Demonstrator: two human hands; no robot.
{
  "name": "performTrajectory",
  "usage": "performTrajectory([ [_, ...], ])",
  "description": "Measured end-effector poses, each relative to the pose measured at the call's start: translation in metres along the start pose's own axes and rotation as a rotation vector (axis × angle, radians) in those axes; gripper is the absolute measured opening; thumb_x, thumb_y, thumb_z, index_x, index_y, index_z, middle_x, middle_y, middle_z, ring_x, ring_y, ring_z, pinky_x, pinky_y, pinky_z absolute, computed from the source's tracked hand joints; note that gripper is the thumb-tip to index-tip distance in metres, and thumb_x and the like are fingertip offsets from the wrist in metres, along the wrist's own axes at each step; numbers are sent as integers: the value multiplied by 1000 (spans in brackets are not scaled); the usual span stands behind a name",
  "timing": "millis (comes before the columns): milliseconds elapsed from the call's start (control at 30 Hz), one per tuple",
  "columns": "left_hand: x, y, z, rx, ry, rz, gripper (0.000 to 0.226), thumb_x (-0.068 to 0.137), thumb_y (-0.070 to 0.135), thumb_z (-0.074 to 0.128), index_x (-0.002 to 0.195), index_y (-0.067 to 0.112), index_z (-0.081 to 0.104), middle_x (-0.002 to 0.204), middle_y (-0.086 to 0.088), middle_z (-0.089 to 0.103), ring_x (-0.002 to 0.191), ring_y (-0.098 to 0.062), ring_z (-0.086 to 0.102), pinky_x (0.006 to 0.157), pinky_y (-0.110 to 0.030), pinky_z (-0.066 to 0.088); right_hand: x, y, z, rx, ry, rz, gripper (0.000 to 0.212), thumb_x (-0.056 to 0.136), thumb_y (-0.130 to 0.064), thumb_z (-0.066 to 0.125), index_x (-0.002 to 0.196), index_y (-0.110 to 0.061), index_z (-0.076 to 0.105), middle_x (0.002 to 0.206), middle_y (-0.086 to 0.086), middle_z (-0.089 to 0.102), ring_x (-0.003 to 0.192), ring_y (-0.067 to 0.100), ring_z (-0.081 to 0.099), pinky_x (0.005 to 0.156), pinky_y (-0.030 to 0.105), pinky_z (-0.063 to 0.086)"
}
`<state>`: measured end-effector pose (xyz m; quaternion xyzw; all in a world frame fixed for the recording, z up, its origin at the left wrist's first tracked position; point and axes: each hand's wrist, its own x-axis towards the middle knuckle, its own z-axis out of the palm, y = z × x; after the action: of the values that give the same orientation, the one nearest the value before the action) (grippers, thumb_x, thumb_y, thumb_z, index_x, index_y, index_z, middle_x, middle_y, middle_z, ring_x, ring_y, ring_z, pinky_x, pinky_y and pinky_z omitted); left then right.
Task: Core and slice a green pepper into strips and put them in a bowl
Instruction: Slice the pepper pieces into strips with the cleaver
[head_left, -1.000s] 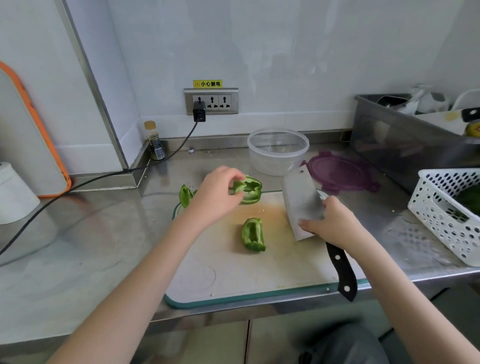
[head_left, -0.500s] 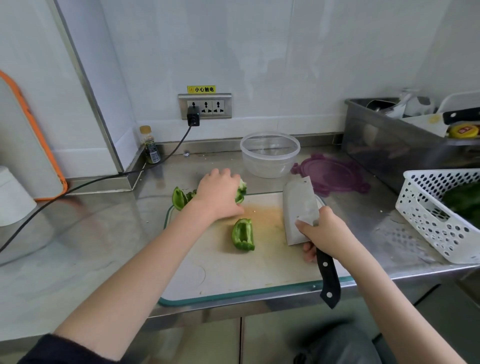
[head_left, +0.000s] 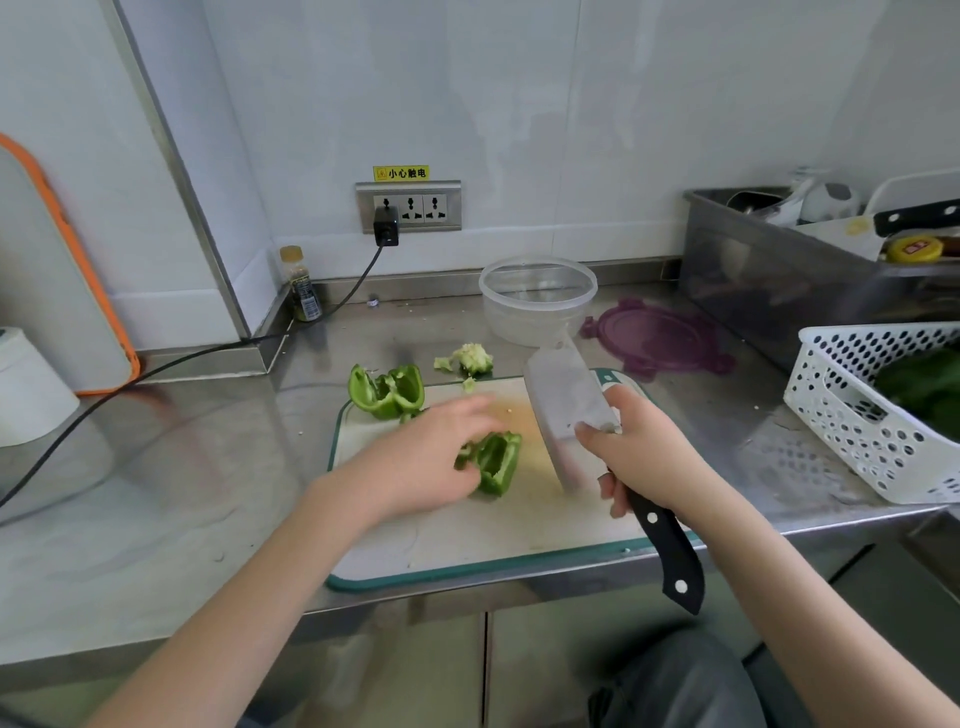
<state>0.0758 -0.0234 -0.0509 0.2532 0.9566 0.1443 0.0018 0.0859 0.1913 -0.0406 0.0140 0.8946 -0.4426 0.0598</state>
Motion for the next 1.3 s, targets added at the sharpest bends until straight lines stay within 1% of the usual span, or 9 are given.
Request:
performTrajectory([
  [100, 0, -3, 7, -43, -77, 60, 69, 86, 26, 61, 147, 29, 29, 154, 14, 24, 142, -6, 19, 116, -23, 14, -3, -4, -7, -56, -20, -4, 36, 96, -22, 48, 129, -12, 36, 43, 5, 56, 36, 23, 55, 37, 22, 45],
  [200, 4, -4, 10, -82, -28, 35, 72, 83, 45, 66, 145, 33, 32, 149, 13, 35, 140, -9, 25, 113, -27, 21, -4, -6, -11, -84, -26, -5, 39, 97, -22, 48, 132, -12, 34, 45, 8, 57, 34, 23, 54, 35, 20, 42],
  [500, 20, 22, 41, 20, 272, 2, 60, 72, 60, 67, 116, 24, 48, 116, 11, 49, 103, -12, 51, 80, -25, 42, 3, -19, -19, -243, -22, -58, 39, 96, -19, 45, 133, -11, 34, 54, 9, 57, 25, 13, 47, 34, 25, 45],
  [633, 19, 19, 45, 3, 320, 39, 53, 72, 62, 61, 104, 20, 51, 107, 10, 47, 88, -10, 51, 69, -26, 40, 1, -20, -13, -300, -49, -63, 36, 97, -20, 44, 130, -9, 34, 64, 10, 55, 24, 11, 46, 34, 25, 46],
  [733, 14, 16, 46, -33, 328, 106, 56, 74, 67, 49, 103, 20, 54, 114, 9, 48, 89, -12, 55, 70, -29, 47, 1, -20, -7, -351, -52, -90, 22, 96, -20, 44, 114, -8, 40, 62, 12, 56, 25, 13, 48, 33, 28, 48],
  [867, 7, 12, 48, -114, 295, 107, 59, 74, 65, 45, 112, 21, 57, 119, 7, 60, 109, -13, 55, 90, -26, 42, 0, -18, -7, -345, -62, -93, 18, 96, -20, 47, 109, -9, 40, 59, 11, 55, 26, 14, 48, 38, 36, 51],
  [1000, 8, 14, 48, -180, 321, 21, 55, 71, 55, 68, 117, 25, 57, 113, 7, 64, 105, -13, 56, 89, -29, 45, -3, -18, -9, -337, -88, -114, 13, 97, -19, 45, 102, -8, 41, 54, 9, 51, 22, 13, 44, 31, 27, 44],
  [1133, 8, 14, 48, -139, 325, 22, 62, 67, 63, 56, 114, 24, 62, 111, 7, 67, 101, -12, 61, 88, -30, 50, -3, -19, -4, -354, -89, -119, 11, 97, -19, 45, 95, -11, 37, 63, 9, 50, 23, 13, 44, 29, 27, 43],
  [1300, 7, 16, 47, -140, 339, 10, 55, 67, 56, 61, 111, 23, 64, 109, 8, 67, 100, -11, 62, 87, -30, 51, -5, -19, 0, -487, -57, -136, 14, 97, -24, 44, 93, -14, 34, 79, 7, 51, 37, 21, 56, 38, 34, 52],
])
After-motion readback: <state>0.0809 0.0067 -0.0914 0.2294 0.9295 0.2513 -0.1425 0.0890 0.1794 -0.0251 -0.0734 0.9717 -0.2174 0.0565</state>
